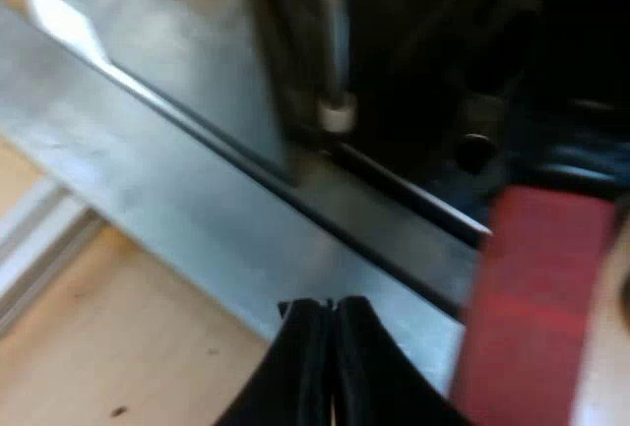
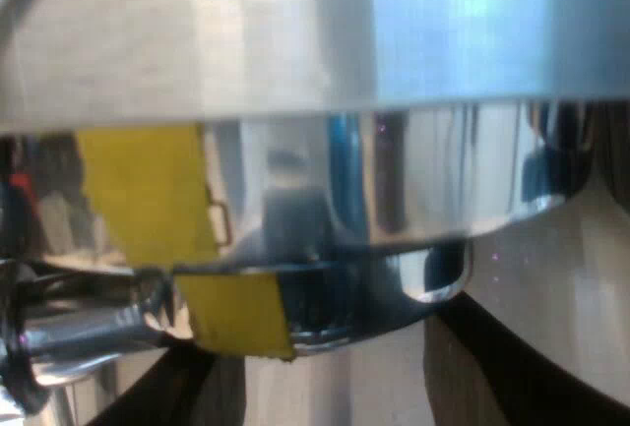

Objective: Put the handle in the coffee machine

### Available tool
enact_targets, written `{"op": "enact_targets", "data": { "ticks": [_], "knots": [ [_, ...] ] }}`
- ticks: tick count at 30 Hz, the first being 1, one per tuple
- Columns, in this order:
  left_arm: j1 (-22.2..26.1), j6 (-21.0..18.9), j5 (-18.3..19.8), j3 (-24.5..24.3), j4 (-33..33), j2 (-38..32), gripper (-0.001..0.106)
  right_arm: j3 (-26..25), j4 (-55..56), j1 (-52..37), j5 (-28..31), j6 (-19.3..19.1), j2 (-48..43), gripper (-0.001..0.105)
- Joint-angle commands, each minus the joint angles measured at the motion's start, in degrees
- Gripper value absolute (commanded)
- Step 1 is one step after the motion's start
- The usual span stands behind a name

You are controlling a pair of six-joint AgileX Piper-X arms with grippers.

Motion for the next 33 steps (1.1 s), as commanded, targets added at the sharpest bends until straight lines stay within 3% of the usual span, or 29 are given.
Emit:
{"op": "enact_targets", "data": {
  "ticks": [1,12,19,33],
  "knots": [
    [-2.0,1.1,-0.9,-0.4,2.4,-0.2,0.000,-1.1,-5.1,-0.2,-0.1,0.1,-1.4,0.044],
    [-4.2,1.9,0.4,-0.4,10.5,-0.7,0.000,-1.1,-5.0,-0.2,-0.1,0.1,-1.4,0.044],
    [-4.2,2.3,5.9,-0.4,15.1,-2.9,0.000,-1.1,-4.3,-0.2,-0.1,0.1,-1.4,0.044],
    [-4.2,2.6,9.7,-0.4,21.8,-2.9,0.000,-1.1,-4.3,-0.2,-0.1,-0.9,-1.4,0.044]
  ]
}}
